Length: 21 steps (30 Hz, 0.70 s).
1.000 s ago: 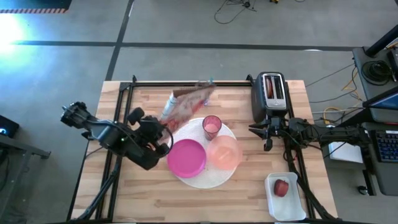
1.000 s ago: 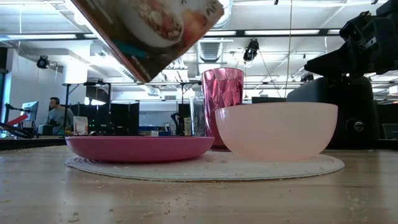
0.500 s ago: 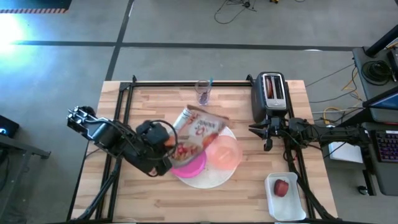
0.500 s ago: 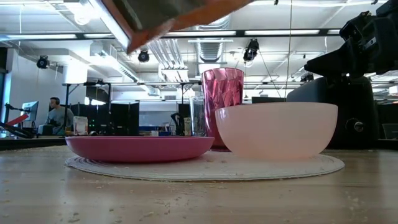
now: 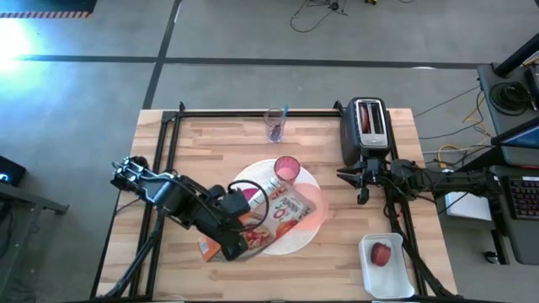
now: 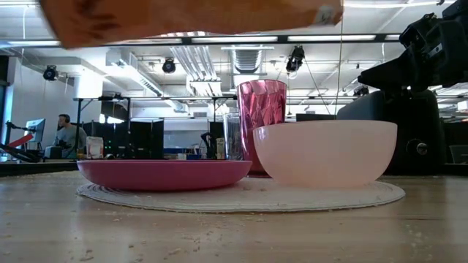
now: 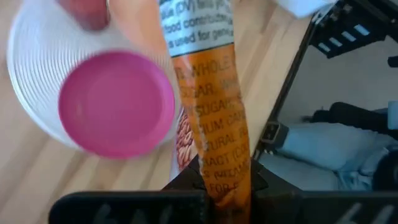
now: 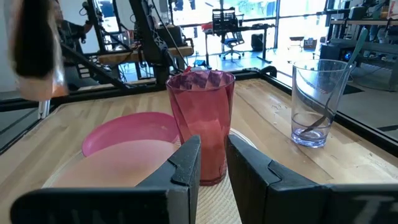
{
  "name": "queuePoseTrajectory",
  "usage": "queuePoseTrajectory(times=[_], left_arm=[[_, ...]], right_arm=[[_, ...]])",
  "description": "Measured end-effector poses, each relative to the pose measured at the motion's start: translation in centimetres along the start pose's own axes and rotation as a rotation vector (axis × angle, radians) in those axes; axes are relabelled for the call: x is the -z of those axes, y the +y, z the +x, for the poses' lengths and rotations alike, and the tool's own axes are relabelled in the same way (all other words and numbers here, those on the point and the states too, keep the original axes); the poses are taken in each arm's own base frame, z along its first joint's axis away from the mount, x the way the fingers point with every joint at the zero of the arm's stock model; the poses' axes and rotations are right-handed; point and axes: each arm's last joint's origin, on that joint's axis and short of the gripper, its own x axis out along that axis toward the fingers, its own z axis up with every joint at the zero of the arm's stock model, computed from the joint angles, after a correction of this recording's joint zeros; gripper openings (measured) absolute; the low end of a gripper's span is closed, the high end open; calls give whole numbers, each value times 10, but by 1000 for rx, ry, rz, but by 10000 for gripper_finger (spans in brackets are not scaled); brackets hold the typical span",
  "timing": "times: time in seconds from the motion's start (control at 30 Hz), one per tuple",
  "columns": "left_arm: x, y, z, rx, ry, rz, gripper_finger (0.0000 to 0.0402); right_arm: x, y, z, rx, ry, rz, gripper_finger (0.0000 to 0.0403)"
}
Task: Arrange a breakfast setting
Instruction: Pour the cereal from the cereal box into the orange bowl
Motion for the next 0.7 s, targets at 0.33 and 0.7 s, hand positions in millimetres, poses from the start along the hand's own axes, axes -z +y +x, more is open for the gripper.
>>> queuePoseTrajectory(times=[0.33, 0.7], left_arm=[[-12, 5, 13, 32, 140, -135, 0], [-40, 27, 19, 93, 256, -309, 0]], right_arm=[[0, 0, 0, 0, 0, 0, 68], [0, 0, 0, 0, 0, 0, 68]])
